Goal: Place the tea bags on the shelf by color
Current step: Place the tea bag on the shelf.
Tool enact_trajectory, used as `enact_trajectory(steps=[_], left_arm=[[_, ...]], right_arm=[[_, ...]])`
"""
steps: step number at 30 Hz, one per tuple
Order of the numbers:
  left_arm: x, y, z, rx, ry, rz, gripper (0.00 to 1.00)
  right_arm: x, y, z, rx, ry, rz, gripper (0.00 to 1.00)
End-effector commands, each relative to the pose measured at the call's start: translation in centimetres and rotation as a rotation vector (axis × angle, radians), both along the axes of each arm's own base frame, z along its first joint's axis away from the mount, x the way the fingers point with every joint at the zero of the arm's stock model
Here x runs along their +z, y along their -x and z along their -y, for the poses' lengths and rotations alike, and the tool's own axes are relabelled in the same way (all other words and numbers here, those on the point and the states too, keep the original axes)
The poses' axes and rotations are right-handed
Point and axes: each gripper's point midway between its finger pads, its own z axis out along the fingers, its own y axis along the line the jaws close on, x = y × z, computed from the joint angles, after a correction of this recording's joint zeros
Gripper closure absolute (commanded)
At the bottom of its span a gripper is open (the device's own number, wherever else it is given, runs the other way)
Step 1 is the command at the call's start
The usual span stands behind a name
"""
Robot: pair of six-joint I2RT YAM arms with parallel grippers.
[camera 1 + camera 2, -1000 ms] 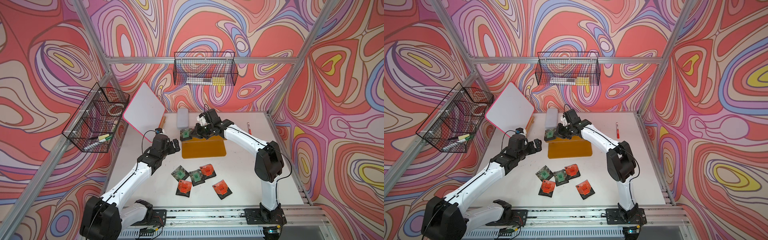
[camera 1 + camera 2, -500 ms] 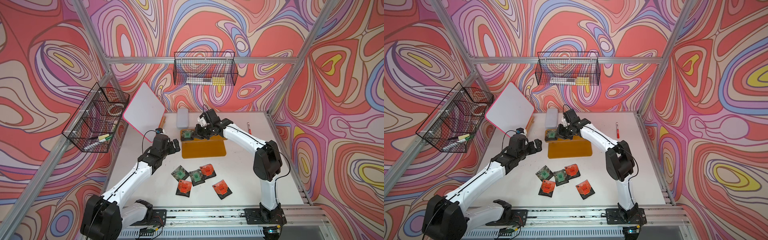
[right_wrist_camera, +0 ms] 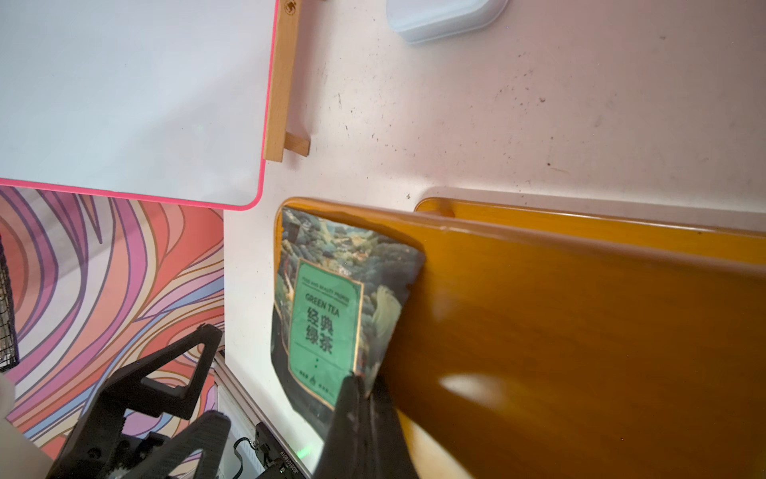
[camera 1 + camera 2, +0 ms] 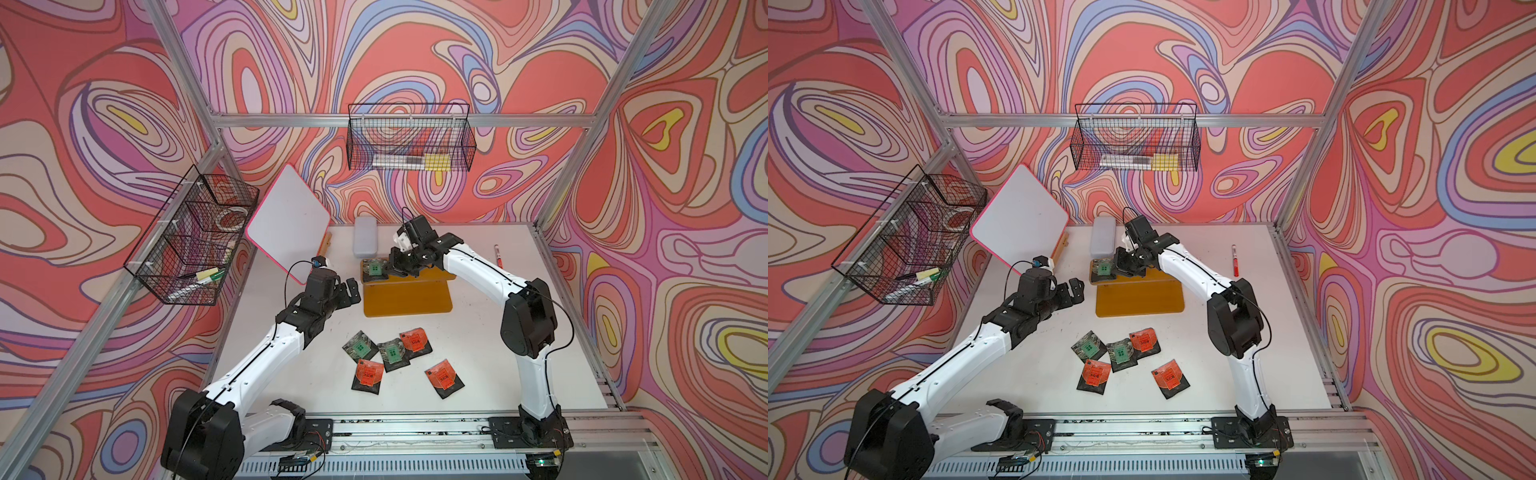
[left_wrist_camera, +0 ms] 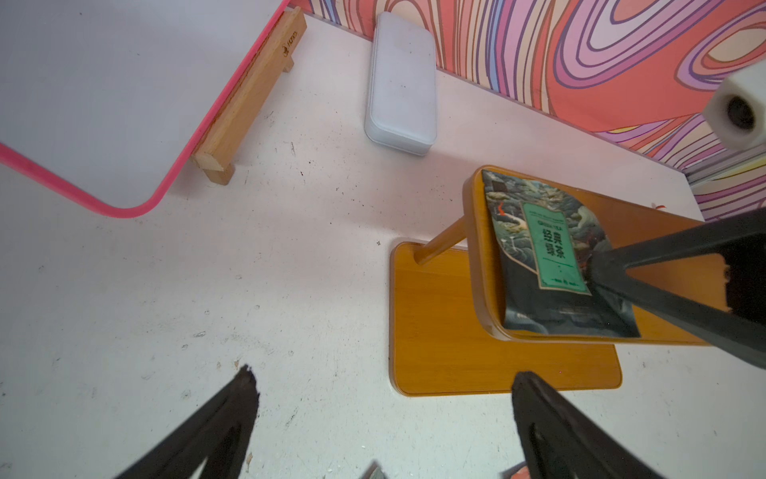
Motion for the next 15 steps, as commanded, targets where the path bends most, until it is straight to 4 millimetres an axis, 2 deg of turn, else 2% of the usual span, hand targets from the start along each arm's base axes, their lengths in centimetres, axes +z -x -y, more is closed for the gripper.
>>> enact_trajectory(steps=[1,7,15], left_arm=[[1.07,-0.44,0.0,-0.001,0.008,0.029,0.01],[1.08,-0.3,-0.04,0.002,0.011,0.028,0.01],[1.07,-0.02,-0.17,0.003,0.01,0.029,0.01]], right_arm=[[-0.73,-0.44,0.29,0.007,0.024,-0.003,0.93],[-0.69,-0.51,0.49,0.006,0.033,0.0,0.79],[-0.35,-0.39,0.99,0.0,0.052,0.004,0.72]])
